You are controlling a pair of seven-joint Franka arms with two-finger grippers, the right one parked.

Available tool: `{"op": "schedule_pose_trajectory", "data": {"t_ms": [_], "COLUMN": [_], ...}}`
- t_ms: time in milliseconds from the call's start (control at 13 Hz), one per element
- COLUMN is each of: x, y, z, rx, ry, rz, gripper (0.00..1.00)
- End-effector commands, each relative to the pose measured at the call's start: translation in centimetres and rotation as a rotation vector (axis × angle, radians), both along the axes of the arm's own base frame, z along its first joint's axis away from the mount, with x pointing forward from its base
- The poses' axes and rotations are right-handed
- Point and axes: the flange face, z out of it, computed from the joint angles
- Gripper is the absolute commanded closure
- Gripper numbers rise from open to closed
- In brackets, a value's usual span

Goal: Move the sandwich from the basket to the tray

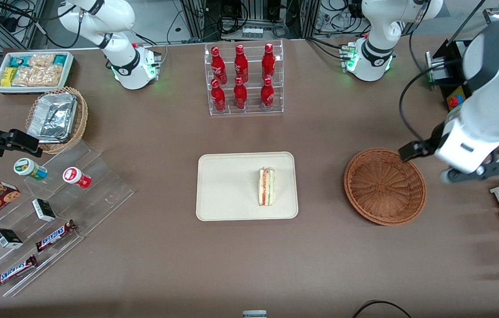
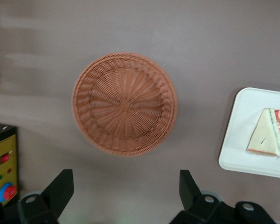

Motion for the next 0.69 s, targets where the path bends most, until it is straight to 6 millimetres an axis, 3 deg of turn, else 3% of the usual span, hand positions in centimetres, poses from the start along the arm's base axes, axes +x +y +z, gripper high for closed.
{"op": "schedule_pose_trajectory", "data": {"t_ms": [0,308,462,615], "x": [-2.9,-5.6,-5.9,-5.6], "y": [1.2,2.6,3.0,5.0], "z": [2.3,4.7,5.0,4.8], "rx": [0.015,0.034,0.029,0.004], "ry": [-0.017,0.046,0.057,0.058], "rz": [-0.005,-0.093,-0.161,-0.171], "gripper": [0.0,0.0,0.0,0.0]}}
